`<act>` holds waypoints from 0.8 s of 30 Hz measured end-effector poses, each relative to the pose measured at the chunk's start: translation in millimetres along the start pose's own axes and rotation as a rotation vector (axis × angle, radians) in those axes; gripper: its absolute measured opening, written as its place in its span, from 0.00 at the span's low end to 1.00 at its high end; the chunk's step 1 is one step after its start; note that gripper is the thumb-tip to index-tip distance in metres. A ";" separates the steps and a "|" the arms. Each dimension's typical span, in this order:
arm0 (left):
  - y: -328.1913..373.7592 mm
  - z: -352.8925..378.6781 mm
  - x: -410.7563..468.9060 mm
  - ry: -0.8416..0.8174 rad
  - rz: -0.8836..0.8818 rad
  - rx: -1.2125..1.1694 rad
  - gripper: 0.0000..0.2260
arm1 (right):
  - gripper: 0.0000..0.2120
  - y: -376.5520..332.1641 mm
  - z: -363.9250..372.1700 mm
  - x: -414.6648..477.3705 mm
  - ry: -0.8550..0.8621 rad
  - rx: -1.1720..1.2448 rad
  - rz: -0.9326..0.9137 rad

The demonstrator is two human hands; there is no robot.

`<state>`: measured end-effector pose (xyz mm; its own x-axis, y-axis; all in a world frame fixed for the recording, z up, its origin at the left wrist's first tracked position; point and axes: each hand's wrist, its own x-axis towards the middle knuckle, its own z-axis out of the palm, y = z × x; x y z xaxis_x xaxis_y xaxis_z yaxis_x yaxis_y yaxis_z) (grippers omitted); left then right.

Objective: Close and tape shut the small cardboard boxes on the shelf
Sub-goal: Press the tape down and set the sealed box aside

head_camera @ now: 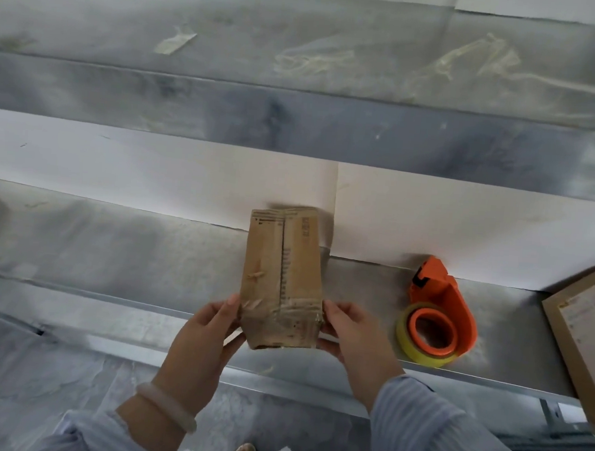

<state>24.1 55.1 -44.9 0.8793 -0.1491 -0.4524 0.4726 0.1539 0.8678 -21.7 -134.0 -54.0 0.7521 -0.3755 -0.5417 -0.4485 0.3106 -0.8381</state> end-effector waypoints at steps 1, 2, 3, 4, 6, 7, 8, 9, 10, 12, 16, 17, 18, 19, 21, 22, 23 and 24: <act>-0.9 -2.4 0.5 -0.027 -0.020 -0.026 0.21 | 0.09 0.8 0.6 0.8 -0.002 0.064 0.015; -1.7 -4.0 1.3 -0.044 -0.040 -0.050 0.19 | 0.09 1.0 1.3 1.0 -0.010 0.122 0.034; -2.3 -4.4 2.3 -0.051 -0.061 -0.074 0.15 | 0.08 0.6 2.5 0.5 -0.017 0.169 0.055; -3.4 -4.8 3.6 -0.056 -0.076 -0.092 0.13 | 0.07 1.0 3.1 0.8 -0.018 0.196 0.072; -4.8 -3.6 5.3 -0.065 -0.081 -0.107 0.11 | 0.08 2.8 5.3 1.2 -0.002 0.215 0.076; -5.4 -2.7 5.6 -0.066 -0.075 -0.108 0.11 | 0.08 4.1 6.9 1.4 0.012 0.223 0.065; -6.6 -2.4 5.9 -0.063 -0.064 -0.101 0.11 | 0.08 6.0 8.8 2.2 0.027 0.230 0.045; -7.5 -0.6 5.5 -0.057 -0.051 -0.072 0.12 | 0.08 8.5 10.8 3.1 0.041 0.234 0.034; -9.3 1.3 5.5 -0.052 -0.034 -0.018 0.14 | 0.08 11.0 12.7 3.4 0.051 0.210 0.027; -9.7 8.1 4.4 -0.016 -0.002 0.097 0.14 | 0.07 15.4 15.5 4.1 0.068 0.078 -0.001; -10.4 11.8 5.8 0.041 0.183 0.278 0.07 | 0.04 18.8 3.5 9.0 0.193 -0.407 -0.390; -11.1 8.2 7.3 0.058 0.287 0.329 0.09 | 0.06 15.8 -2.0 8.3 0.221 -0.480 -0.493; -10.4 2.4 9.6 0.083 0.422 0.409 0.10 | 0.07 12.0 -7.2 7.8 0.241 -0.533 -0.622; -6.6 -2.1 11.8 0.099 0.582 0.522 0.10 | 0.09 7.7 -11.5 7.0 0.236 -0.583 -0.762; 2.2 -7.6 19.7 0.031 0.894 0.791 0.11 | 0.12 -2.5 -14.4 5.7 0.124 -0.723 -1.000; 6.5 -7.8 23.6 -0.028 1.011 0.910 0.12 | 0.13 -6.1 -14.2 6.1 0.046 -0.805 -1.094; 10.7 -6.6 26.7 -0.072 1.101 1.004 0.12 | 0.13 -7.7 -13.3 8.2 -0.008 -0.881 -1.166; 12.2 -6.2 30.9 -0.105 1.173 1.075 0.13 | 0.12 -7.9 -12.2 11.6 -0.028 -0.930 -1.222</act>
<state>57.4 58.4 -49.6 0.6801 -0.5202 0.5166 -0.7329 -0.4966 0.4650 -15.3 -151.5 -54.5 0.8776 0.0325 0.4782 0.3048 -0.8079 -0.5043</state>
